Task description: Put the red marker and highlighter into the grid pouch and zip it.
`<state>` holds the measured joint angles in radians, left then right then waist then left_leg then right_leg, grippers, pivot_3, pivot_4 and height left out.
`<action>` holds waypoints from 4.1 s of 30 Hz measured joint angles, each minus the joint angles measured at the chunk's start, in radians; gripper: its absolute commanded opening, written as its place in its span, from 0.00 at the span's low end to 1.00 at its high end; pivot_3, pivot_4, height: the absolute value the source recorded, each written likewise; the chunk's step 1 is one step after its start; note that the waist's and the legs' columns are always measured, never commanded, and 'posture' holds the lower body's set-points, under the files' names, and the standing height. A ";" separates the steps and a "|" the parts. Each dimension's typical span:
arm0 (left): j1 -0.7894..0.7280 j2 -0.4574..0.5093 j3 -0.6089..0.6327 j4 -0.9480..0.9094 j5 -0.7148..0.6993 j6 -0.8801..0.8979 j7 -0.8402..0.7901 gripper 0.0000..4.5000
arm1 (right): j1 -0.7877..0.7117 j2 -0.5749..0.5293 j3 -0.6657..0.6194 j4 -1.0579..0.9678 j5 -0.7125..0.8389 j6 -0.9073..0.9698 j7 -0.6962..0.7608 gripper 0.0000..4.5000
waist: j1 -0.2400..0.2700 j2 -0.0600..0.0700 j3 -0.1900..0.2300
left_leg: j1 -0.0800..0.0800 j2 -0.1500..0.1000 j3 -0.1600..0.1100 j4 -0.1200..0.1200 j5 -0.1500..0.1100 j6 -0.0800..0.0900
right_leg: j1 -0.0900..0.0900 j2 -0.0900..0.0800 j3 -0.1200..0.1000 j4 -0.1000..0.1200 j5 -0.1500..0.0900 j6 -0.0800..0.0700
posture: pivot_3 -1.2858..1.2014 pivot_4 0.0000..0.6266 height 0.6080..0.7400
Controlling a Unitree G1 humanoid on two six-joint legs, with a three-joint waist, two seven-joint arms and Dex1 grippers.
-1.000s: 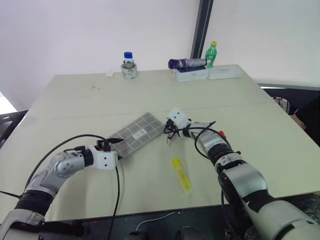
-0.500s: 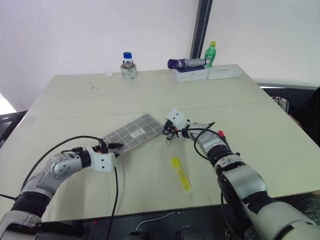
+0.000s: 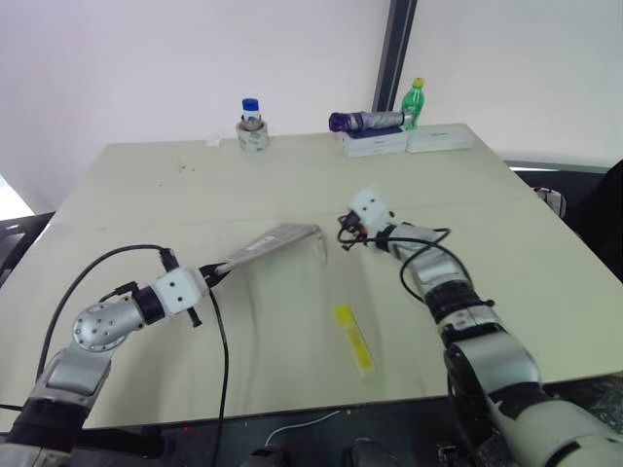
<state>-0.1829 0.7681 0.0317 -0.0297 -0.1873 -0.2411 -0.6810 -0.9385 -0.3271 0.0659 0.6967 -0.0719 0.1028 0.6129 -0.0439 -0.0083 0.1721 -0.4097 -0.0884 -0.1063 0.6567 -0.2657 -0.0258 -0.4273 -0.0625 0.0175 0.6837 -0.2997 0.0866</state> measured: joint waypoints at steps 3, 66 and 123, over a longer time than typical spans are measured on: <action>0.032 -0.033 0.035 -0.110 -0.060 0.119 0.024 0.00 | 0.093 -0.049 -0.021 -0.223 0.062 0.143 0.067 0.40 | 0.000 0.000 0.000 | 0.000 0.000 0.000 0.001 0.000 0.000 | 0.000 0.000 0.000 0.000 0.000 0.000 | 0.52 0.24 1.00; -0.006 -0.341 -0.078 -0.227 0.134 0.259 0.152 0.00 | 0.252 -0.005 0.222 -1.009 0.401 0.731 0.170 0.00 | 0.031 -0.001 0.000 | 0.000 0.000 0.000 0.006 -0.001 0.001 | 0.003 0.000 0.000 0.000 0.000 0.000 | 0.52 0.24 1.00; 0.023 -0.357 -0.089 -0.160 0.139 0.203 0.152 0.00 | 0.484 -0.289 0.137 -1.349 0.545 1.473 -0.185 0.72 | 0.056 -0.003 -0.002 | 0.001 0.000 0.000 0.007 -0.005 0.009 | 0.006 0.000 -0.001 -0.001 0.000 0.000 | 0.52 0.24 1.00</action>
<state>-0.1597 0.4112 -0.0574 -0.1893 -0.0481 -0.0380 -0.5287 -0.4541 -0.6164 0.2030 -0.6525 0.4733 1.5762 0.4278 0.0121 -0.0115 0.1702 -0.4084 -0.0885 -0.1065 0.6633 -0.2708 -0.0173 -0.4209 -0.0627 0.0166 0.6824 -0.2996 0.0866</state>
